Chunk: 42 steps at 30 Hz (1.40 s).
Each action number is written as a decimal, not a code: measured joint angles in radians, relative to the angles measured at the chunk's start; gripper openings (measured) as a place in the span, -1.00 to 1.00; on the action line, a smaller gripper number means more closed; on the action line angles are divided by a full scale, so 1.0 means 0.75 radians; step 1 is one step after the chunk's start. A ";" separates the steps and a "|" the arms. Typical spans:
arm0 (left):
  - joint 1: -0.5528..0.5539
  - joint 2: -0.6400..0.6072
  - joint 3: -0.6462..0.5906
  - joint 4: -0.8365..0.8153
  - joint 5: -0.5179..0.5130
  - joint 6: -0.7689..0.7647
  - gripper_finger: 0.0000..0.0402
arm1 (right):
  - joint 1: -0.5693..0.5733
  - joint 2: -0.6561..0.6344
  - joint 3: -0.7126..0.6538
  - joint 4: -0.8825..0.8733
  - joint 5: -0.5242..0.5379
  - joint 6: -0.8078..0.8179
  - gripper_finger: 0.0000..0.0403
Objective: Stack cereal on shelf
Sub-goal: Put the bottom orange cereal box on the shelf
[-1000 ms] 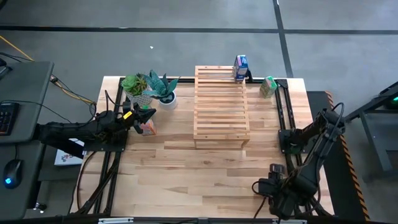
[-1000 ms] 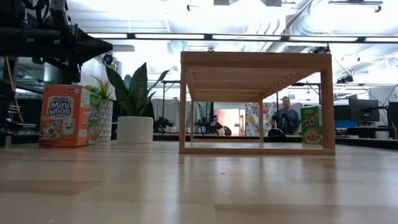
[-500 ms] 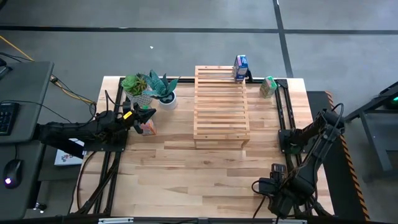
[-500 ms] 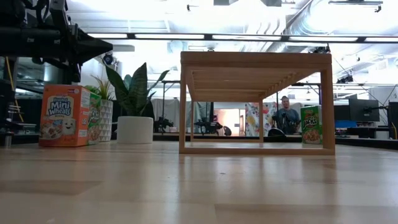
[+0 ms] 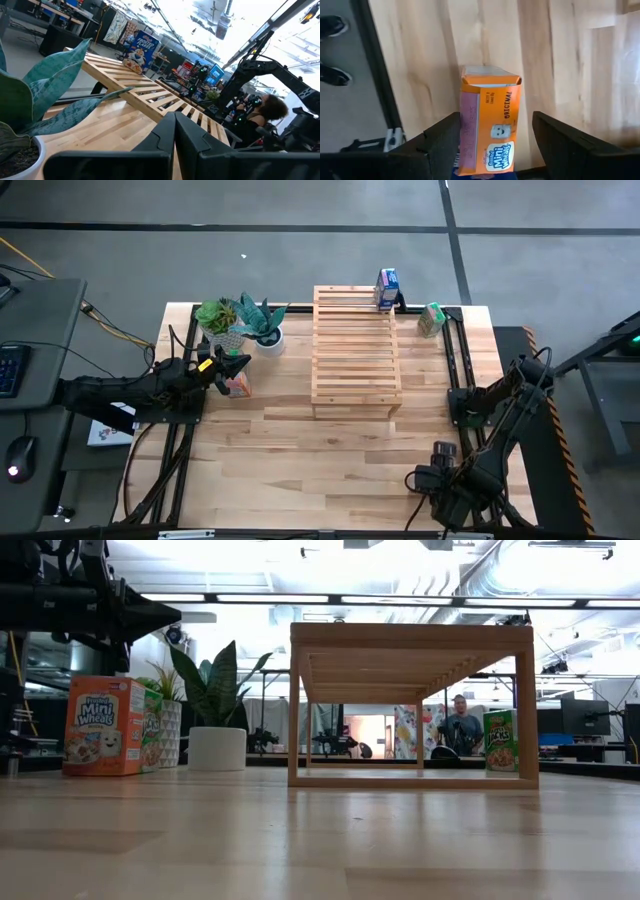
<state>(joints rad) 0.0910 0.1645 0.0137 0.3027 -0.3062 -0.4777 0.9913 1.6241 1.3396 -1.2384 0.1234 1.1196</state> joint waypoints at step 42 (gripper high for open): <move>0.000 0.000 0.000 0.000 0.000 0.001 -1.00 | -0.018 -0.013 -0.220 0.372 -0.160 0.081 -0.31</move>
<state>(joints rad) 0.0910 0.1646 0.0135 0.3027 -0.3061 -0.4770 0.9781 1.6142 1.1744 -0.9591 0.0035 1.1806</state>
